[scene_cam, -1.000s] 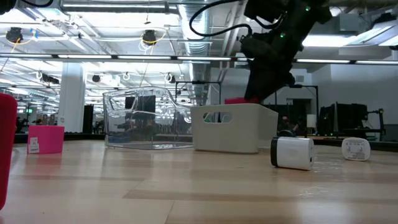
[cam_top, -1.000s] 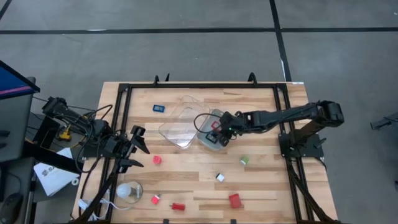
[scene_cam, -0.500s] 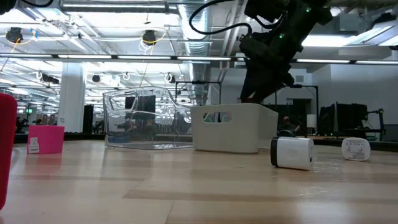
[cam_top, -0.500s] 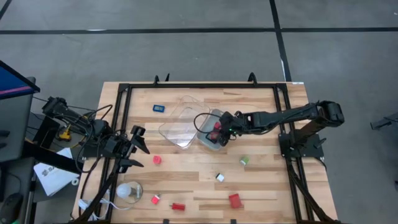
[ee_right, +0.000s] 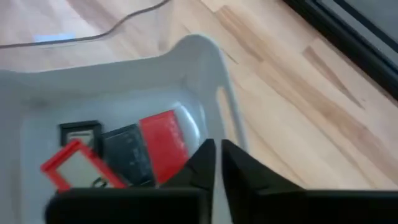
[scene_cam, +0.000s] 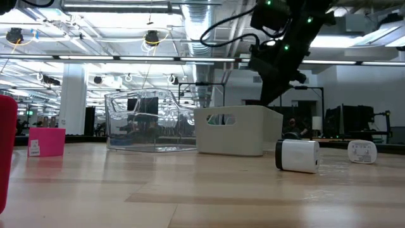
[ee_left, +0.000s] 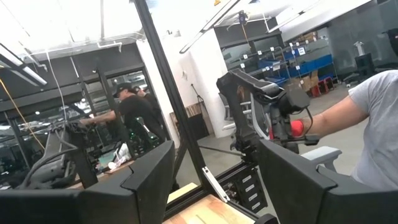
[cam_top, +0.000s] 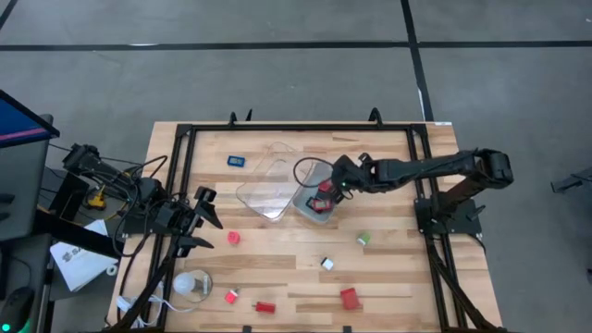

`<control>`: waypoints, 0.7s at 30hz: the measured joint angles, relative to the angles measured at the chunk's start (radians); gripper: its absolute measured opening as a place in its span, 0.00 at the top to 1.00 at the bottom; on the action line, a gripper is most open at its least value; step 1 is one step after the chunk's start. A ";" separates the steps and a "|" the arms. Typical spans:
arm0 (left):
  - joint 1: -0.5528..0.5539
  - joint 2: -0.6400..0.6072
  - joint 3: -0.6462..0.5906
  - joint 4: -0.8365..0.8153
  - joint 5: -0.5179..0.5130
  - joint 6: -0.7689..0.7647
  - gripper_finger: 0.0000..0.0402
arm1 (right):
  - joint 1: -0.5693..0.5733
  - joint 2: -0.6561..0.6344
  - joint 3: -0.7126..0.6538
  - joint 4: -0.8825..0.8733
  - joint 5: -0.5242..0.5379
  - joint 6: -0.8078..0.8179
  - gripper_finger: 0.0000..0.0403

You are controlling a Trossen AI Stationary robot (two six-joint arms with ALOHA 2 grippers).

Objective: Pick & Place Office items
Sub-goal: Adjust the gray bin

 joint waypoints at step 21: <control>0.000 0.000 0.000 -0.003 0.000 0.000 0.44 | -0.264 0.006 -0.001 0.028 -0.197 -0.086 1.00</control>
